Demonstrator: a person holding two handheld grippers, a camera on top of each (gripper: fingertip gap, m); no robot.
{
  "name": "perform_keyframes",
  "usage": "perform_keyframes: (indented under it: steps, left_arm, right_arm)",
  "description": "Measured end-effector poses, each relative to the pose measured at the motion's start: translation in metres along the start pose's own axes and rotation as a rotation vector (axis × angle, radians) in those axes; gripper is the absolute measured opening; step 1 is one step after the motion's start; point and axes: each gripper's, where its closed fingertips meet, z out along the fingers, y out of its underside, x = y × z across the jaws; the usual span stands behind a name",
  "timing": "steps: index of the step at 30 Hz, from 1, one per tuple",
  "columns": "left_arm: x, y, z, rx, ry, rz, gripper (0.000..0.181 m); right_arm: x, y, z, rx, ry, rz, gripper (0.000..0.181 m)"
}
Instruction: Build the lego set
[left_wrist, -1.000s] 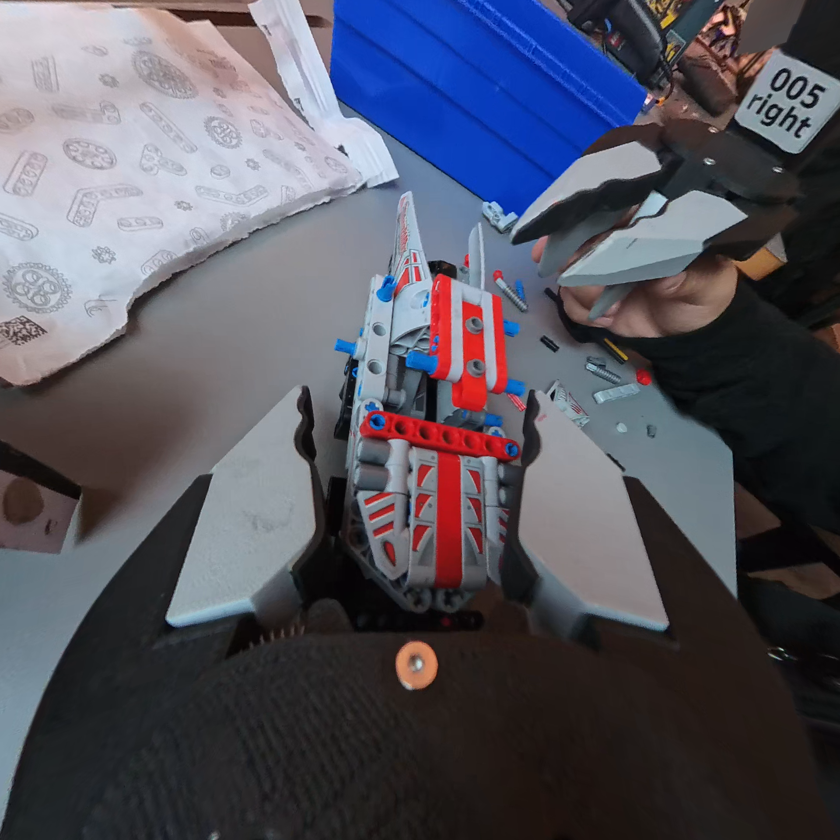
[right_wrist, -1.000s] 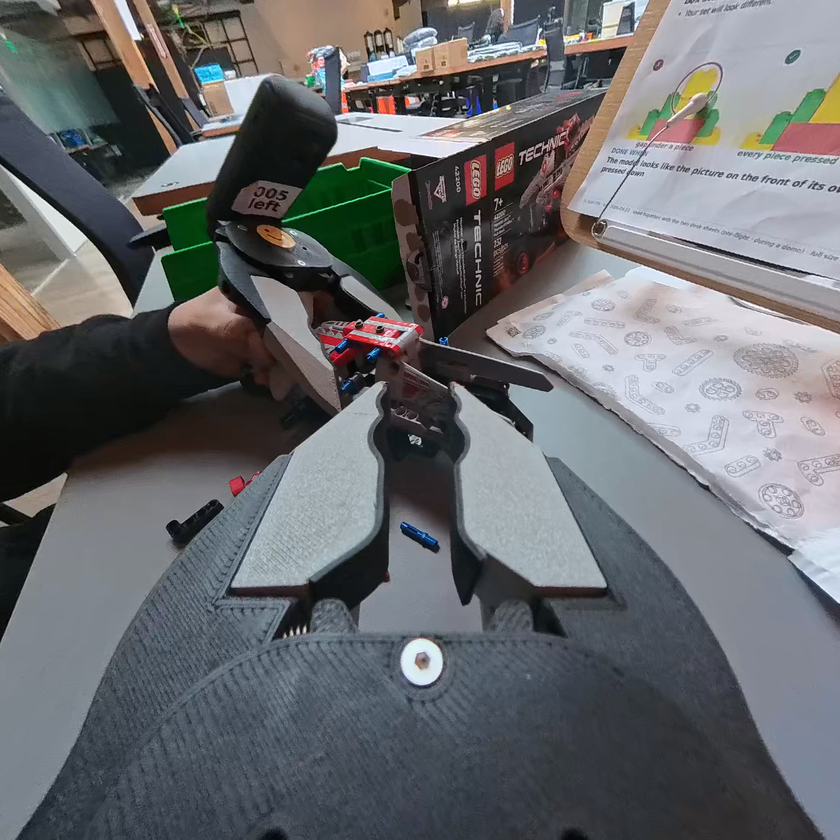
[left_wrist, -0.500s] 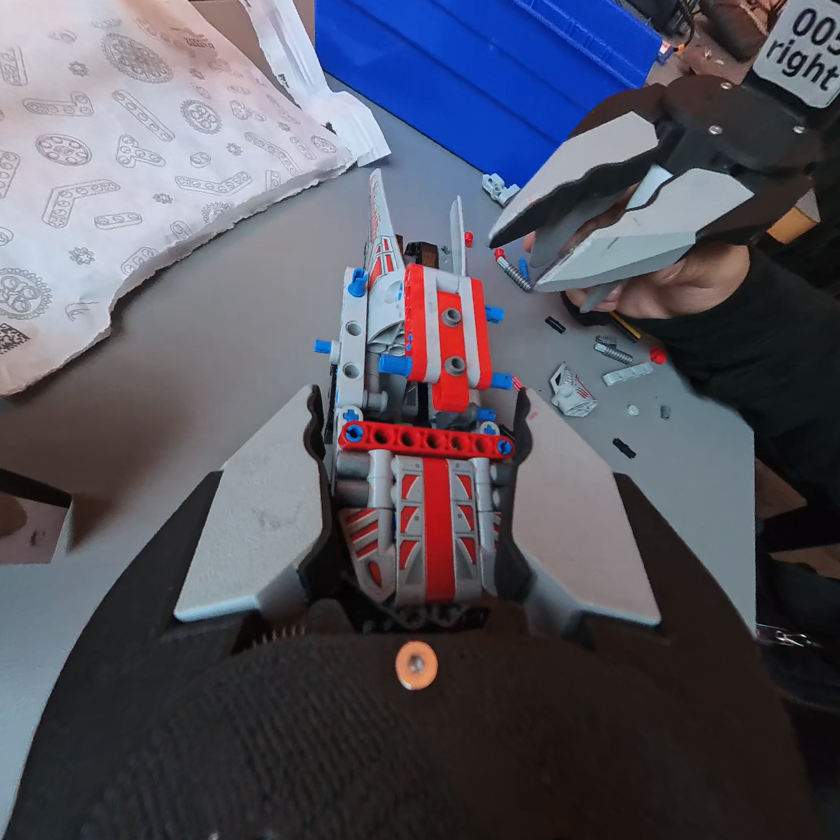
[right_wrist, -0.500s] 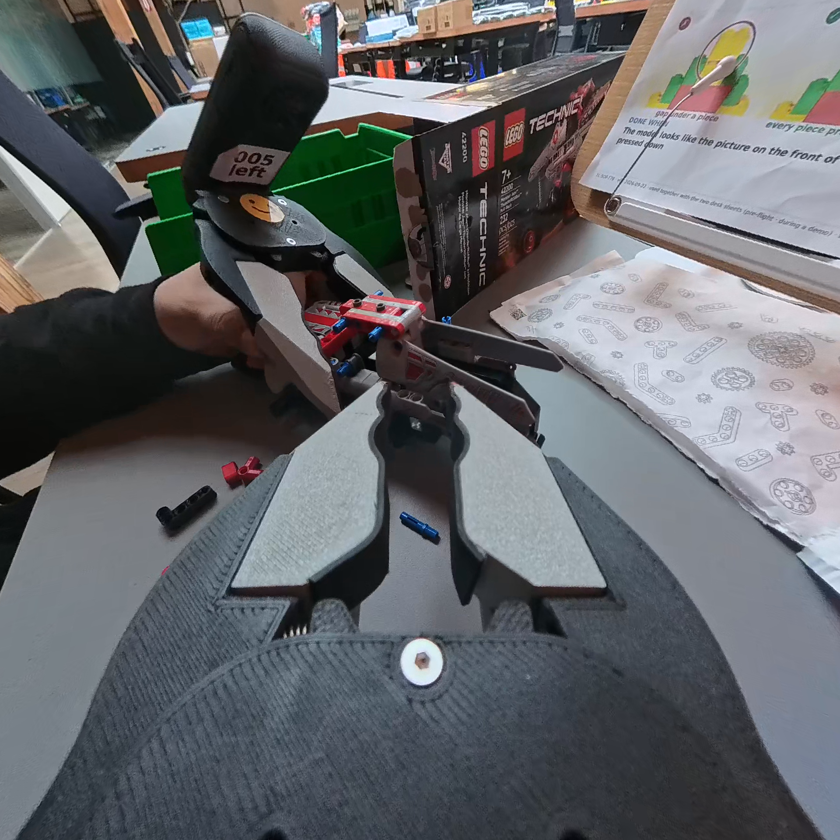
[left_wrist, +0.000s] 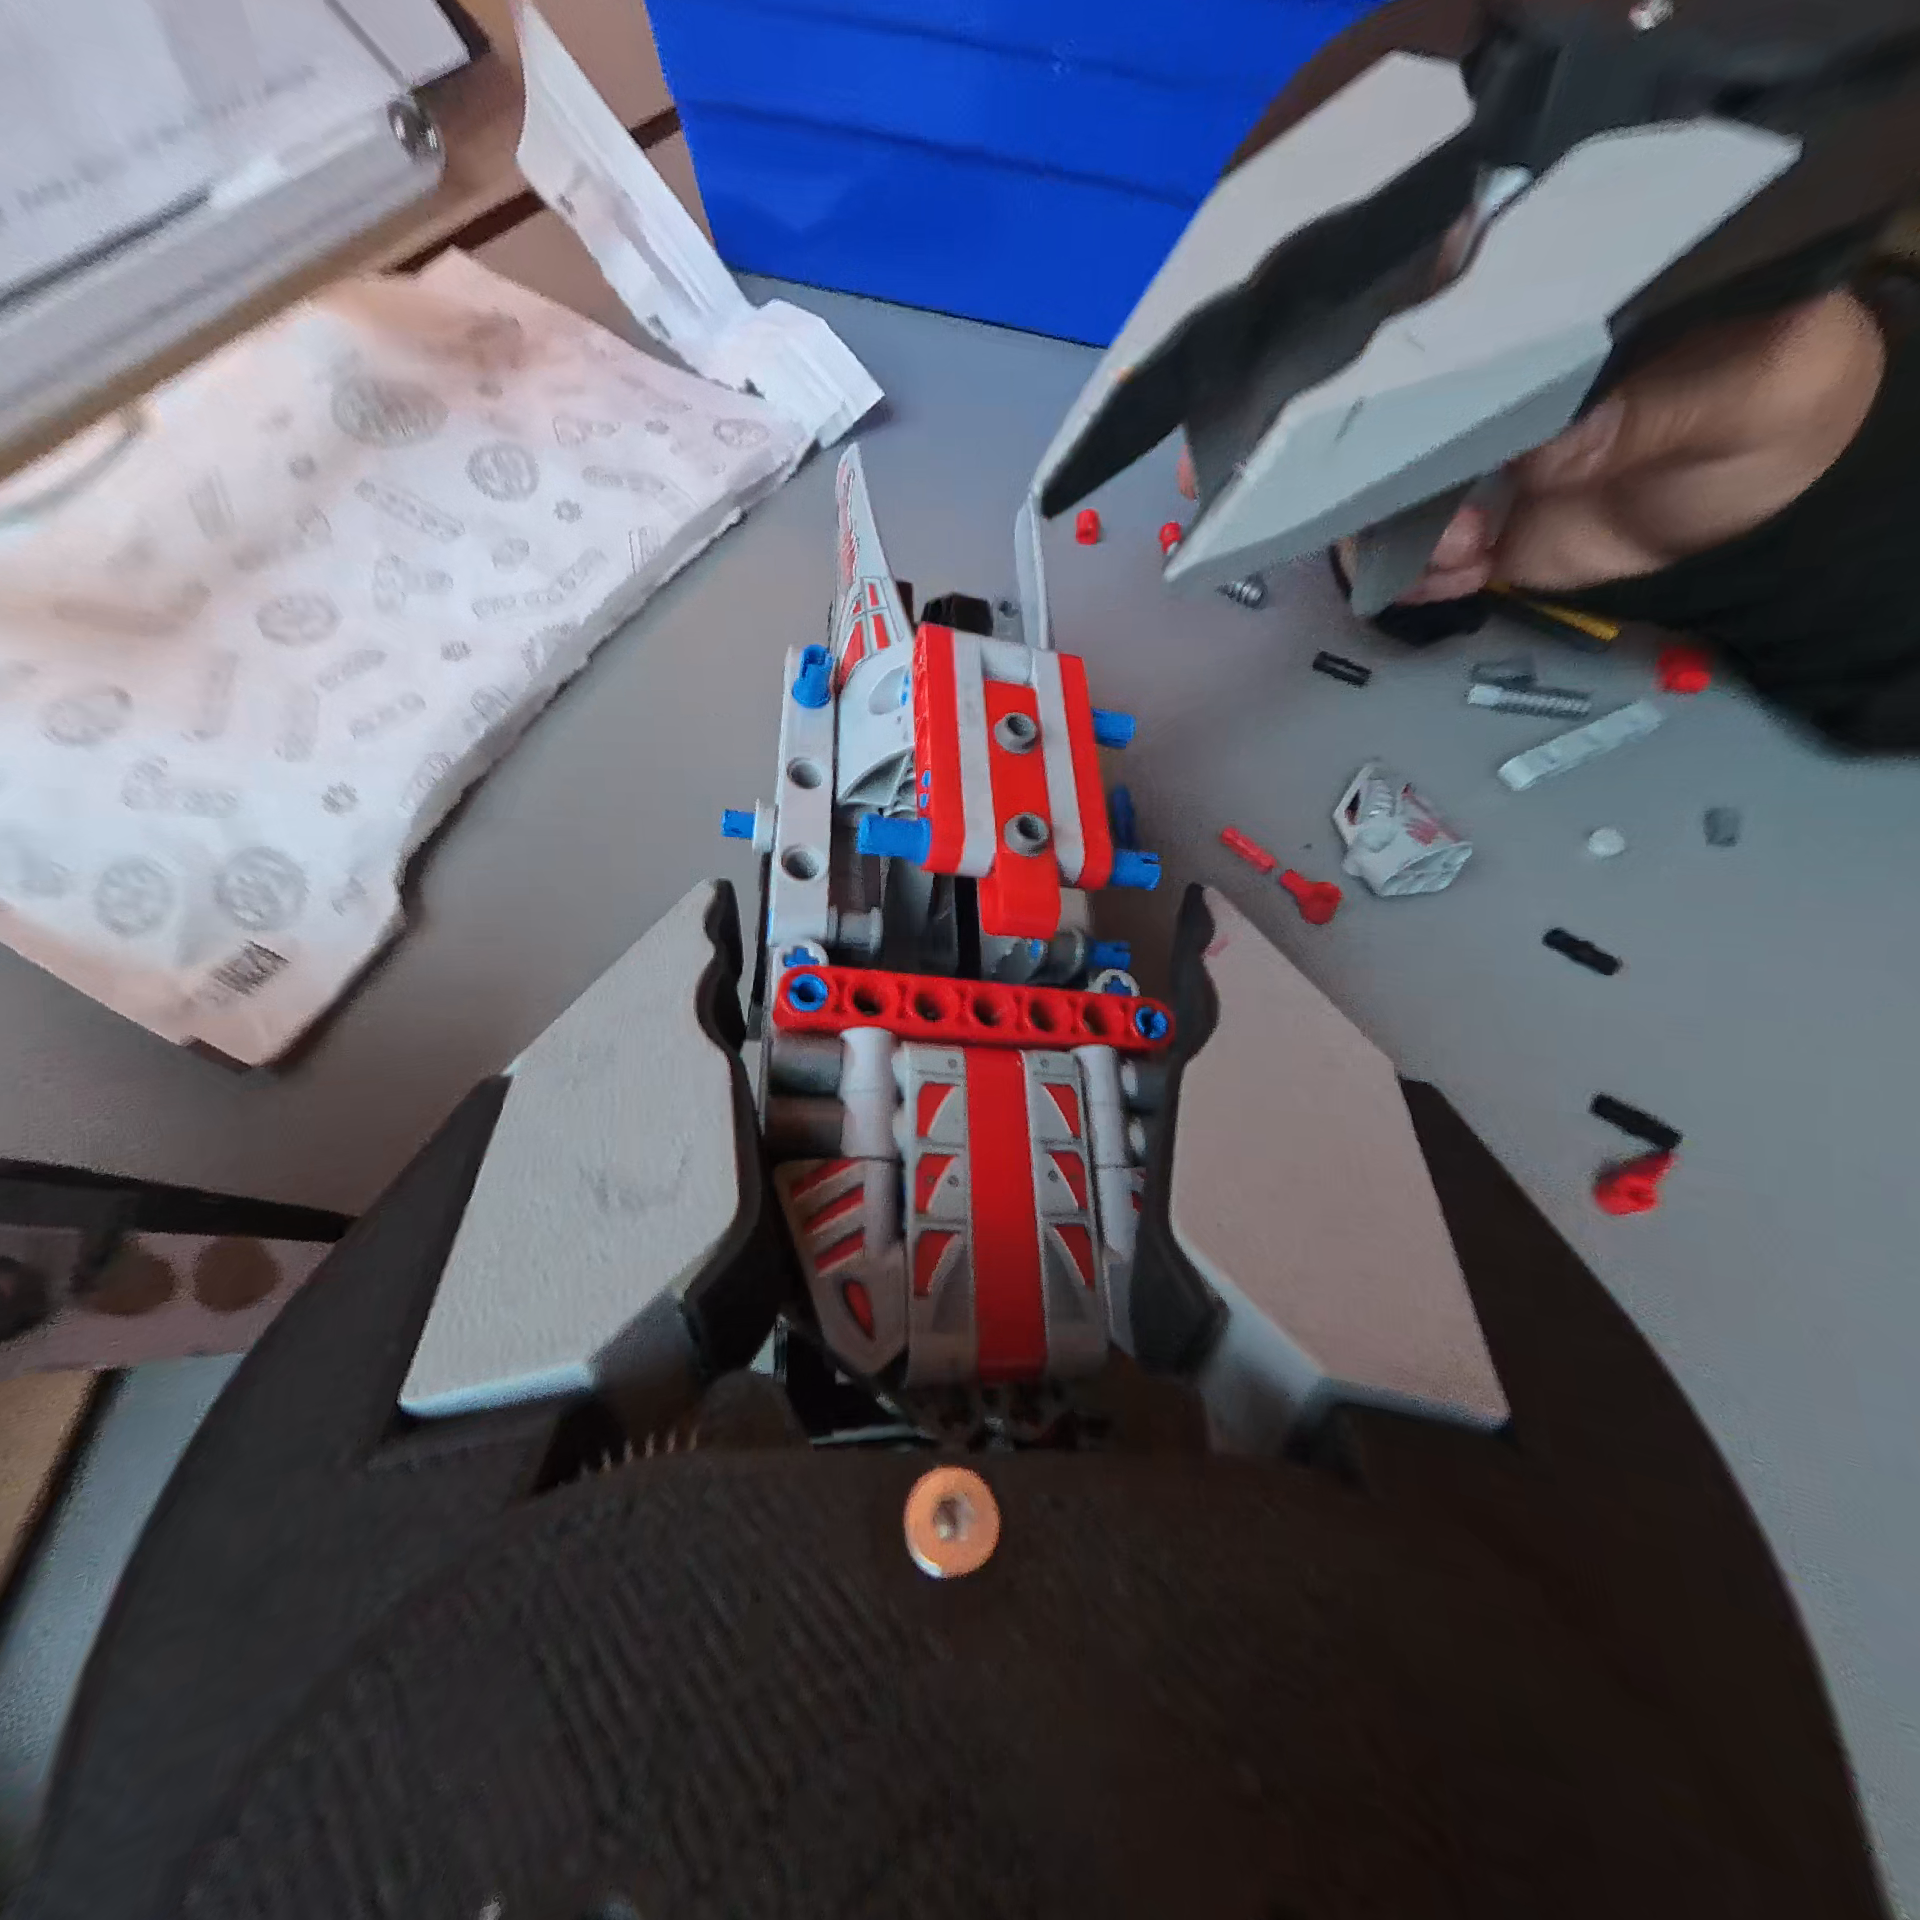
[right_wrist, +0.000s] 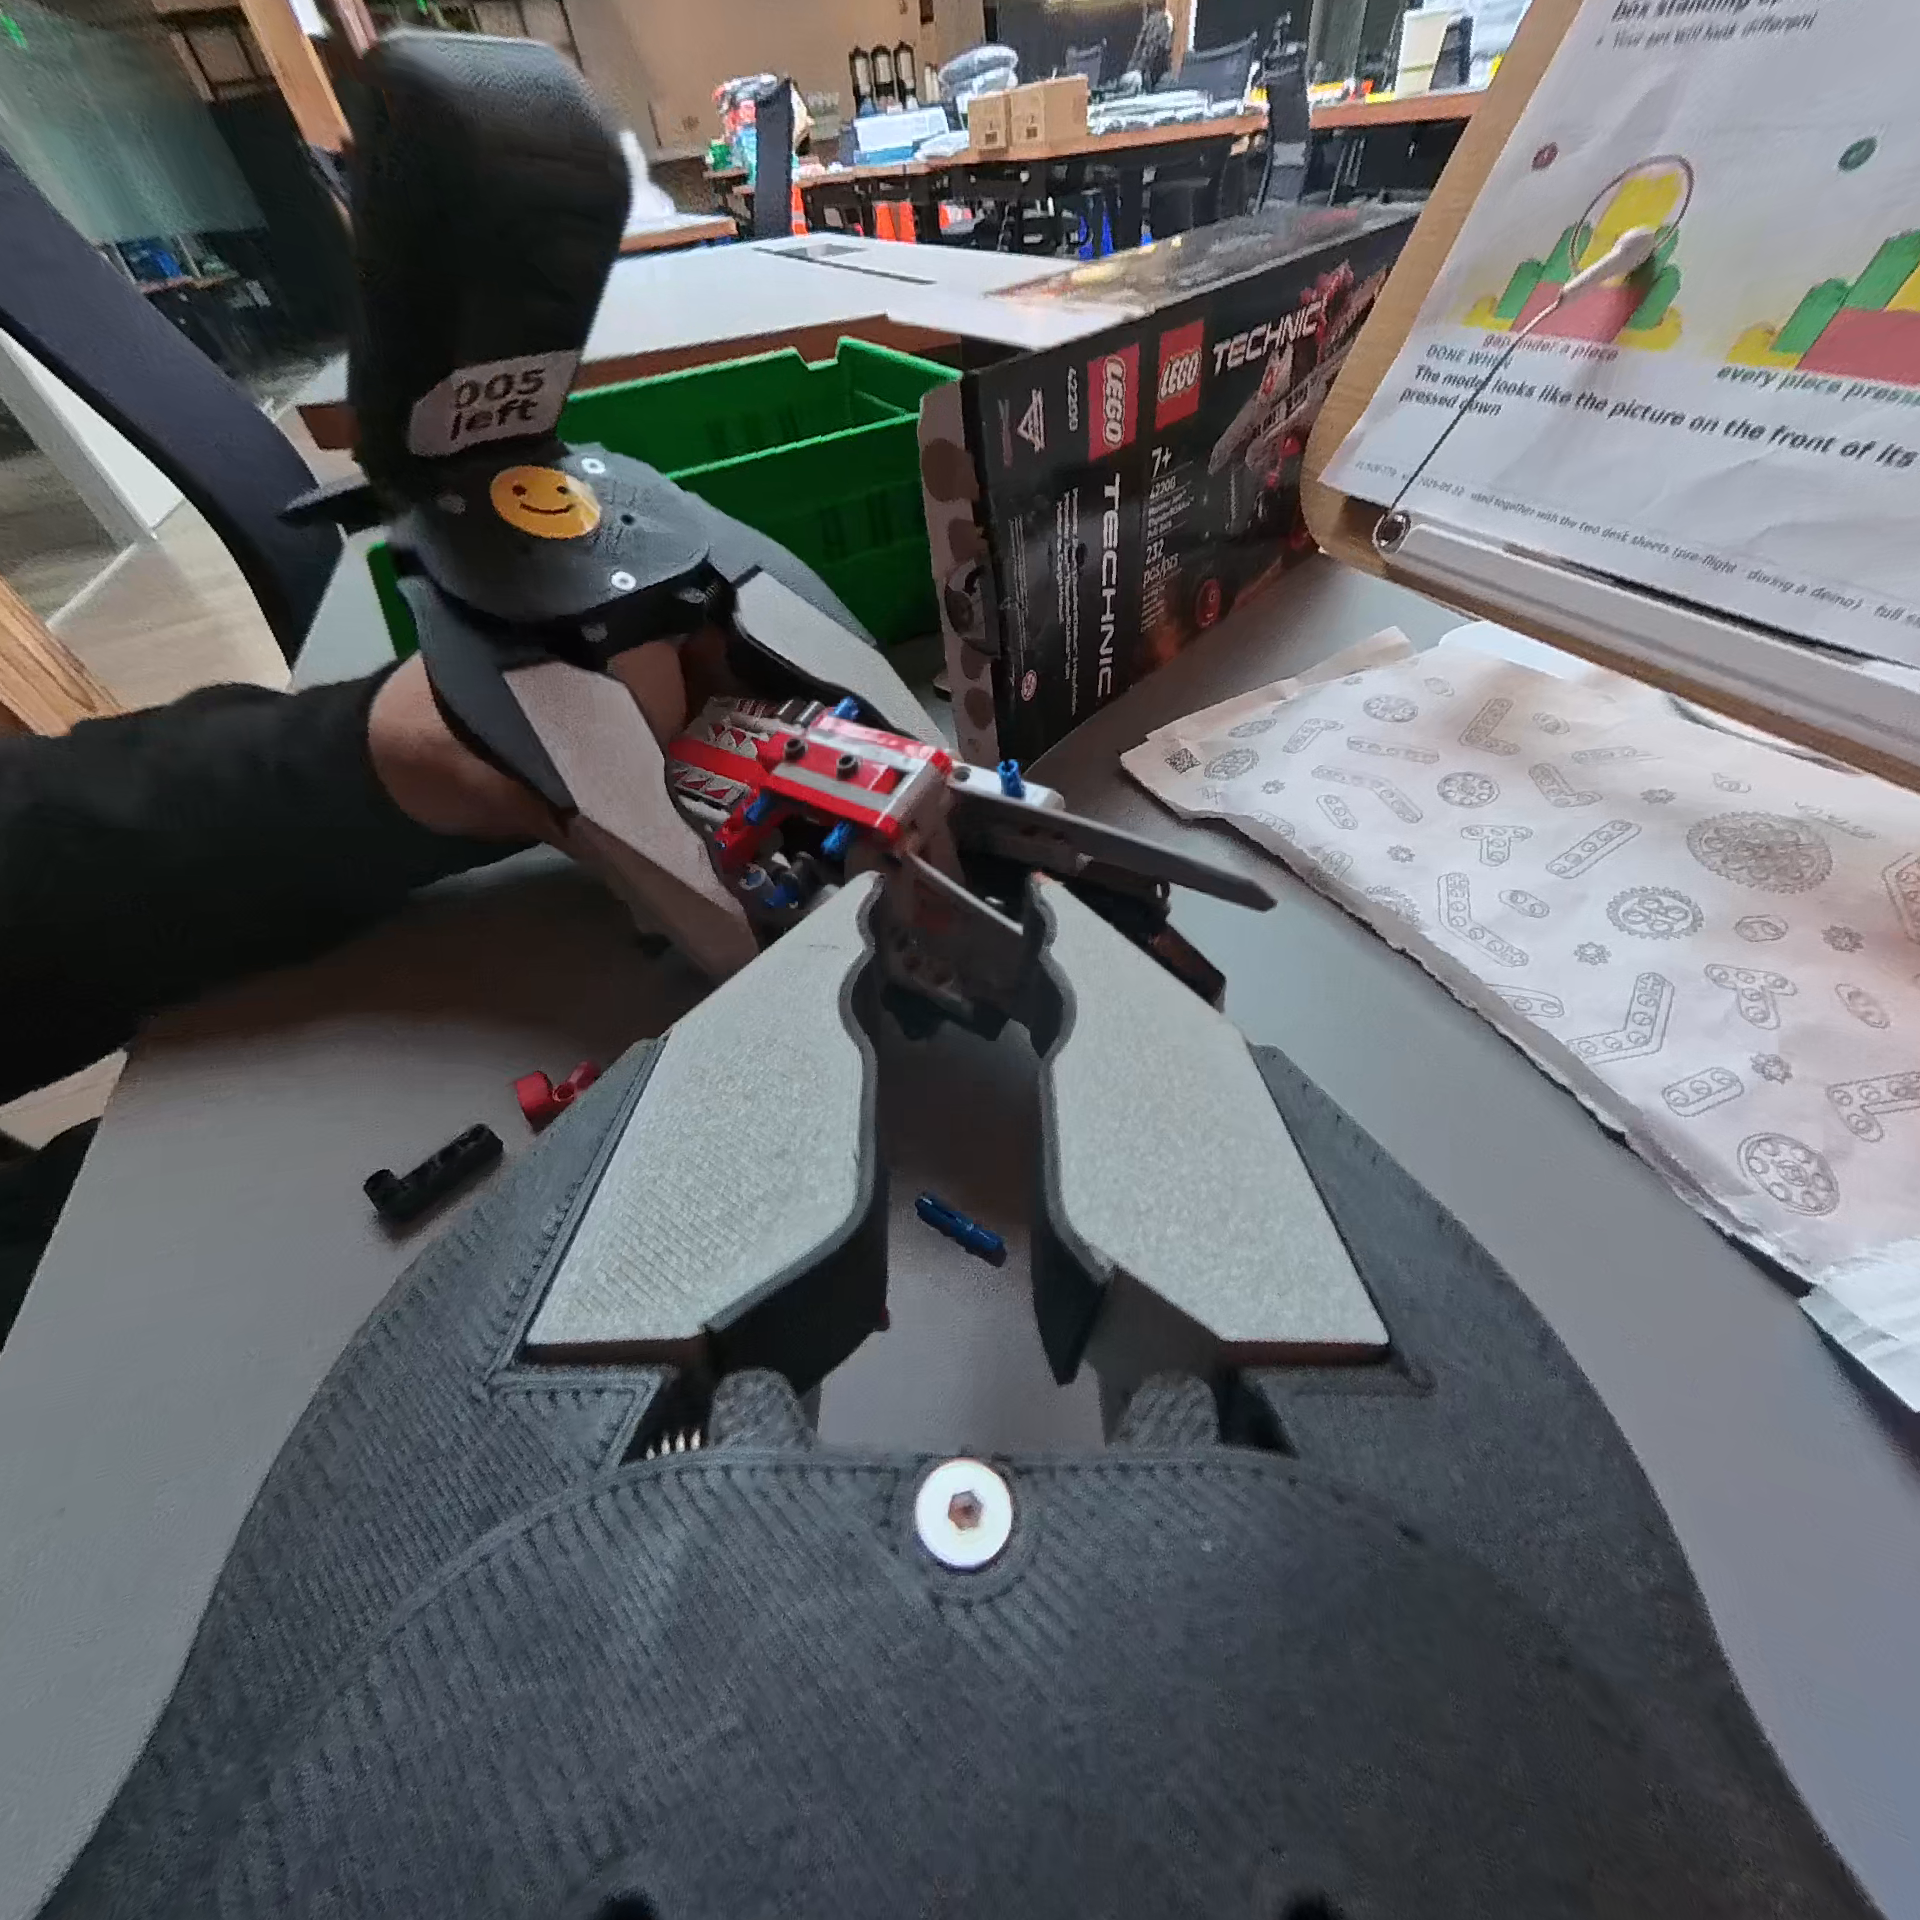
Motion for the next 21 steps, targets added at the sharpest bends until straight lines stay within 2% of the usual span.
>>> perform_keyframes:
  steps: [4, 6, 17, 21]
  left_arm:
    - [0.004, -0.005, -0.002, 0.004, -0.105, 0.252, 0.082]
    - [0.006, -0.006, -0.001, 0.003, -0.128, 0.308, 0.082]
    - [0.007, -0.006, -0.001, 0.006, -0.126, 0.315, 0.082]
    - [0.007, -0.005, -0.002, 0.007, -0.115, 0.322, 0.082]
  right_arm:
    - [-0.003, -0.005, -0.002, 0.028, -0.012, -0.013, 0.021]
    - [-0.005, -0.005, -0.002, 0.03, -0.02, -0.025, 0.021]
    - [-0.018, -0.004, 0.003, 0.022, -0.051, -0.098, 0.026]
    - [-0.028, -0.005, 0.004, 0.024, -0.085, -0.132, 0.033]
